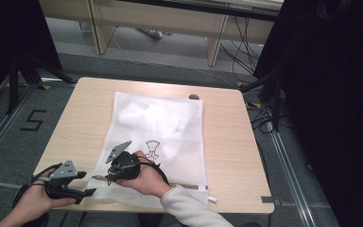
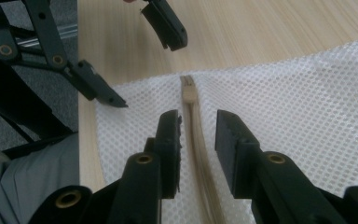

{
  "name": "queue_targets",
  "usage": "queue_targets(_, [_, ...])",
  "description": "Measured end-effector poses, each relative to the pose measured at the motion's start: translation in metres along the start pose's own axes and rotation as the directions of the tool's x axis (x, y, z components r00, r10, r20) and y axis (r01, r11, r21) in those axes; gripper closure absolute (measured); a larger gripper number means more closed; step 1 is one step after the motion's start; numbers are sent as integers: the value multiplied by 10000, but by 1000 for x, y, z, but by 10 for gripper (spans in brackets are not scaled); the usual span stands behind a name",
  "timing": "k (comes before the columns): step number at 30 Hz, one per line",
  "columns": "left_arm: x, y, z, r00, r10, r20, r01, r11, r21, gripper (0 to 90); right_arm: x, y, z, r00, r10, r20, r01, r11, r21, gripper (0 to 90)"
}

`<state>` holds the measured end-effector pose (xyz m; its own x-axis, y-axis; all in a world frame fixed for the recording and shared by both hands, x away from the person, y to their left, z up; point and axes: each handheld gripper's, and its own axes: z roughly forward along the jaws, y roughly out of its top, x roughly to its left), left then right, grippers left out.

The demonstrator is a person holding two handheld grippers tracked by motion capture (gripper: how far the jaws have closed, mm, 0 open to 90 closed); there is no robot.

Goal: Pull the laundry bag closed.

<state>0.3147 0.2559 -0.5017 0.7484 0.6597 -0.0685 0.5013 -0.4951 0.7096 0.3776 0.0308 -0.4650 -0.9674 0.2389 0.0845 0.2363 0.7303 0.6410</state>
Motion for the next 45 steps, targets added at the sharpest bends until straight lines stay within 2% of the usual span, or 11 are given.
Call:
queue_targets(6, [1, 0, 0, 9998, 199, 16, -199, 9998, -1, 256, -2, 5, 10, 10000, 2, 0, -2, 10000, 74, 717])
queue_targets(8, [1, 0, 0, 9999, 148, 49, -147, 9999, -55, 256, -1, 7, 14, 9999, 137, -44, -136, 9998, 141, 717])
queue_targets(15, [1, 0, 0, 9999, 133, 66, -132, 9999, -72, 257, 0, 12, 27, 10000, -53, -37, 54, 9993, 374, 717])
queue_targets(18, [0, 0, 0, 9999, 108, 93, -107, 9999, -95, 256, 0, 14, 32, 9998, 163, -101, -159, 9991, 405, 716])
queue_targets(19, [1, 1, -1, 9997, 248, 23, -248, 9997, 17, 256, 0, 14, 34, 9999, 142, -72, -139, 9991, 412, 716])
queue_targets(25, [0, 0, 0, 9999, 81, 125, -79, 9999, -132, 255, 0, 14, 43, 9998, 187, -65, -184, 9988, 464, 712])
queue_targets(30, [1, 0, 0, 9998, 214, 35, -214, 9998, -6, 255, 0, 17, 50, 9996, 237, -158, -228, 9983, 541, 702])
queue_targets(31, [0, 0, 0, 9999, 54, 122, -52, 9999, -135, 255, -1, 17, 51, 9999, 144, -69, -139, 9979, 633, 704])
queue_targets(39, [1, 0, 0, 9999, 71, 118, -70, 9999, -93, 255, 2, 19, 58, 9995, 303, 79, -308, 9957, 869, 794])
queue_targets(44, [2, 0, 0, 9999, 46, 89, -46, 10000, -55, 257, 3, 22, 53, 9987, 507, 110, -515, 9938, 980, 830])
queue_targets(45, [2, 0, 0, 9999, 15, 149, -14, 10000, -92, 257, 2, 23, 51, 9994, 328, 83, -334, 9955, 882, 841])
